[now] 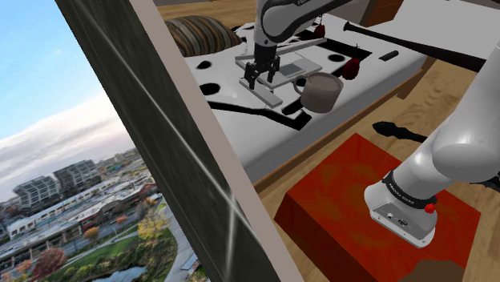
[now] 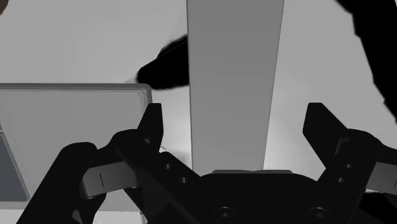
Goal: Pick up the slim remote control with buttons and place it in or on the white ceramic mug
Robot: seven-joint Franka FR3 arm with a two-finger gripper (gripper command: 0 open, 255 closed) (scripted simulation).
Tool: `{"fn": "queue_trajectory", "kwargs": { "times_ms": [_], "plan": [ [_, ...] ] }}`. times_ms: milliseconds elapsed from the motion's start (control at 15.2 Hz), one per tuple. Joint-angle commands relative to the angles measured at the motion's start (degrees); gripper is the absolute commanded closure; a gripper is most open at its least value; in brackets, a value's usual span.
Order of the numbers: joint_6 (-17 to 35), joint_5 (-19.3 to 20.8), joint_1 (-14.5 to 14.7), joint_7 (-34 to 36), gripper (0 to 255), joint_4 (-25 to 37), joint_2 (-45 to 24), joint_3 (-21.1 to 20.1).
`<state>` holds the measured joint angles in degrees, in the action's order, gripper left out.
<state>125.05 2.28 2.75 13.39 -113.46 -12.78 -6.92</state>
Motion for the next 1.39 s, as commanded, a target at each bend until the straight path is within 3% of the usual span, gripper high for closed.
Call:
{"fn": "queue_trajectory", "kwargs": {
  "times_ms": [0, 660, 726, 1320],
  "plan": [
    [1.44, 0.15, 0.04, 0.12, 0, -0.66, -0.74, 0.03],
    [3.19, 0.35, 0.06, 0.26, 0, -1.39, -1.77, 0.07],
    [3.21, 0.35, 0.06, 0.25, 255, -1.38, -1.8, 0.08],
    [3.19, 0.35, 0.06, 0.26, 255, -1.39, -1.77, 0.07]
  ]
}}
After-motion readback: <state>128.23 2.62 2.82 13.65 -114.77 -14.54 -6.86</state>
